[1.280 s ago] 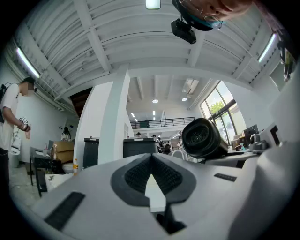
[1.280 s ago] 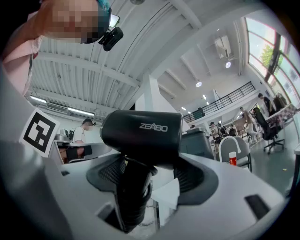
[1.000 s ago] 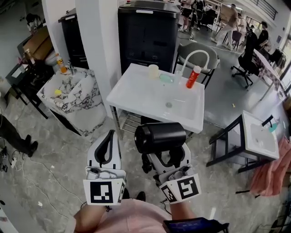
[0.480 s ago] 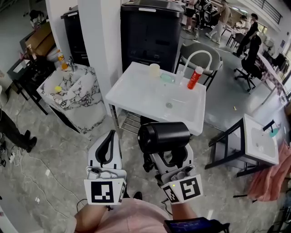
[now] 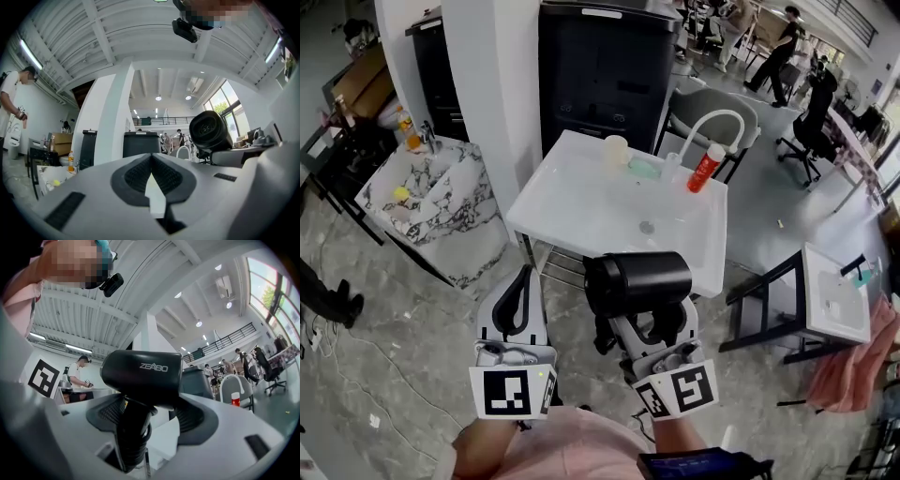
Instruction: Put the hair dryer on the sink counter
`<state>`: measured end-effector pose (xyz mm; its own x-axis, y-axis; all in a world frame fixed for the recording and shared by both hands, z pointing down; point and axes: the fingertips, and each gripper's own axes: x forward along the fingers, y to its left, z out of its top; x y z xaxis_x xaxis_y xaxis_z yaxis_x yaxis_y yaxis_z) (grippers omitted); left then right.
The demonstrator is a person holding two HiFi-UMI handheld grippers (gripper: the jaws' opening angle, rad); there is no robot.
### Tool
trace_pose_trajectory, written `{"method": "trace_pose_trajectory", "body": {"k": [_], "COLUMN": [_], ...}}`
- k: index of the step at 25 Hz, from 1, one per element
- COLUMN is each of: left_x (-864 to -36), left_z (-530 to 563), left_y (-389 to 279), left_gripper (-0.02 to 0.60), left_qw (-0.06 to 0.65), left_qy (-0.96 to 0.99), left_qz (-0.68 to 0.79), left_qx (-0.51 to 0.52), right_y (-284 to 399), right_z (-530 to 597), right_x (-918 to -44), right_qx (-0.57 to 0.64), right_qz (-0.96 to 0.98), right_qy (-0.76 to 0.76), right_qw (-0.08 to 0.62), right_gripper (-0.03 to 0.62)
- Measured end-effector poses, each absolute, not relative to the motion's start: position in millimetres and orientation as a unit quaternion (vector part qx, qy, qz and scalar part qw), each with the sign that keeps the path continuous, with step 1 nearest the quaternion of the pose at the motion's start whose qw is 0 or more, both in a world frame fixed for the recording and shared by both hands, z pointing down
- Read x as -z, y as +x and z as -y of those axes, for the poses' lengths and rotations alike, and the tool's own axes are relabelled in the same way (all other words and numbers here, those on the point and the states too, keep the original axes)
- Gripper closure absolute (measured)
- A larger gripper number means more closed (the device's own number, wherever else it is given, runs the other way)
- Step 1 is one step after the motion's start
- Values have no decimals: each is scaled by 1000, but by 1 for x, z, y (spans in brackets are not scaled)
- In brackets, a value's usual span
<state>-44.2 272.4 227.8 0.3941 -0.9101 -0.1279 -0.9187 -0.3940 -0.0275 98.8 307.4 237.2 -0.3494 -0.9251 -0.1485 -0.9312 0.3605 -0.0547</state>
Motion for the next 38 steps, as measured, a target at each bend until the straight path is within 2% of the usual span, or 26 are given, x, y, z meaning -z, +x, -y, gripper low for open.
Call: {"method": "trace_pose_trajectory", "body": {"k": [11, 20, 38], "left_x": [-244, -232, -232], "left_z": [-127, -41, 20], "left_y": [-74, -101, -127], "left_gripper": [572, 572, 572], "left_qw": [23, 44, 56], "left_qy": [-843, -851, -845], "left_qz": [-535, -521, -530], "left_qx": [-46, -53, -50], "right_y": [74, 54, 48], "right_z": [-177, -92, -11], "right_x": [-265, -246, -251], "right_qx": [5, -9, -20], "right_qz": [-809, -798, -797], "right_qy": [-584, -598, -602], "right_qw": [68, 70, 49], "right_gripper": [252, 252, 252]}}
